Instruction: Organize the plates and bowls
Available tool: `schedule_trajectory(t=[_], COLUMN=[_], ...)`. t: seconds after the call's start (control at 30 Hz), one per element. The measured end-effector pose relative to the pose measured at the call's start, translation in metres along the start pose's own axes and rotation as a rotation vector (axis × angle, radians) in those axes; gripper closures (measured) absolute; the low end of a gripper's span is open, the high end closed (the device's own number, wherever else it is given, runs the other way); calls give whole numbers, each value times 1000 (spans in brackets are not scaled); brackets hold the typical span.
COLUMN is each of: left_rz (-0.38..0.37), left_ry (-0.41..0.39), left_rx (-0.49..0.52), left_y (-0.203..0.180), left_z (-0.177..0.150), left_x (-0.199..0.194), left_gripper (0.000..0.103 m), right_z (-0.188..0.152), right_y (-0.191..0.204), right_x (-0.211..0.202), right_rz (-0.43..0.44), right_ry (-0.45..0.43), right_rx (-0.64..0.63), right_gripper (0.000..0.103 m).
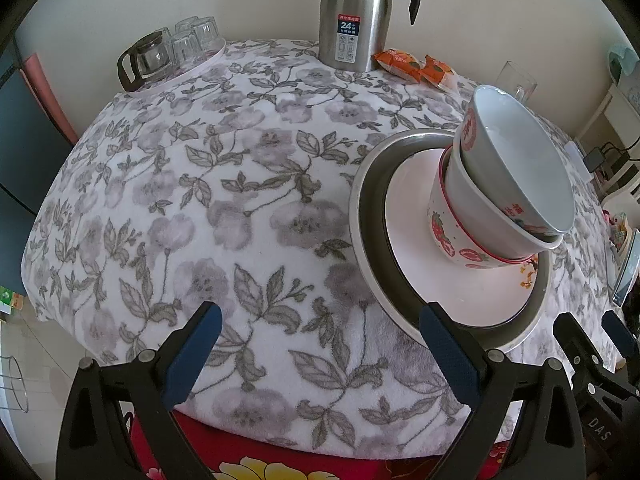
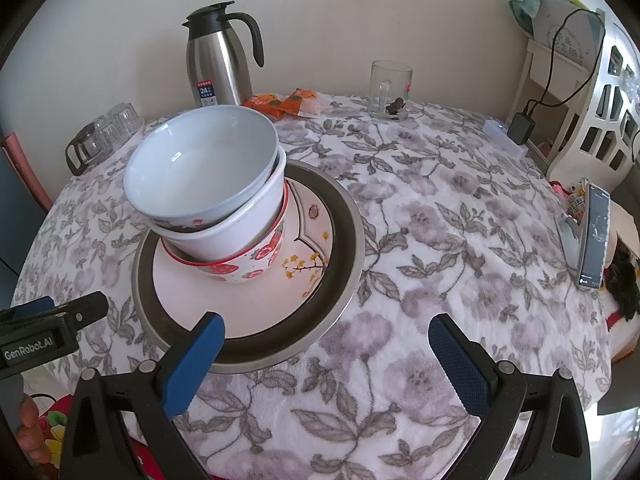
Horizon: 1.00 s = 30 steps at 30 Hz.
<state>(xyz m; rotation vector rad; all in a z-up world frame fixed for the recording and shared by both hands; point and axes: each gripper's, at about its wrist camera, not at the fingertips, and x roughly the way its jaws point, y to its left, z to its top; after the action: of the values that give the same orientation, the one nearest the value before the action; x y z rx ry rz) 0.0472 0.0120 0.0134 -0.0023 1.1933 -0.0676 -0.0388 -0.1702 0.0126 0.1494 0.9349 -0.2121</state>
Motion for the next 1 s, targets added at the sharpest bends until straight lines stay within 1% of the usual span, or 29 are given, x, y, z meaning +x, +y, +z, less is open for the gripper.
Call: schedule_trajectory(t=[1.0], left_rz=[1], left_ry=[2], left_rx=[-21], left_y=[2], left_z=[-1], left_x=[0], left_gripper=[4], right_z=[-1], right_y=[0], right_x=[0], right_rz=[0], right_ry=[3], right_rx=[-4], right_gripper=[0])
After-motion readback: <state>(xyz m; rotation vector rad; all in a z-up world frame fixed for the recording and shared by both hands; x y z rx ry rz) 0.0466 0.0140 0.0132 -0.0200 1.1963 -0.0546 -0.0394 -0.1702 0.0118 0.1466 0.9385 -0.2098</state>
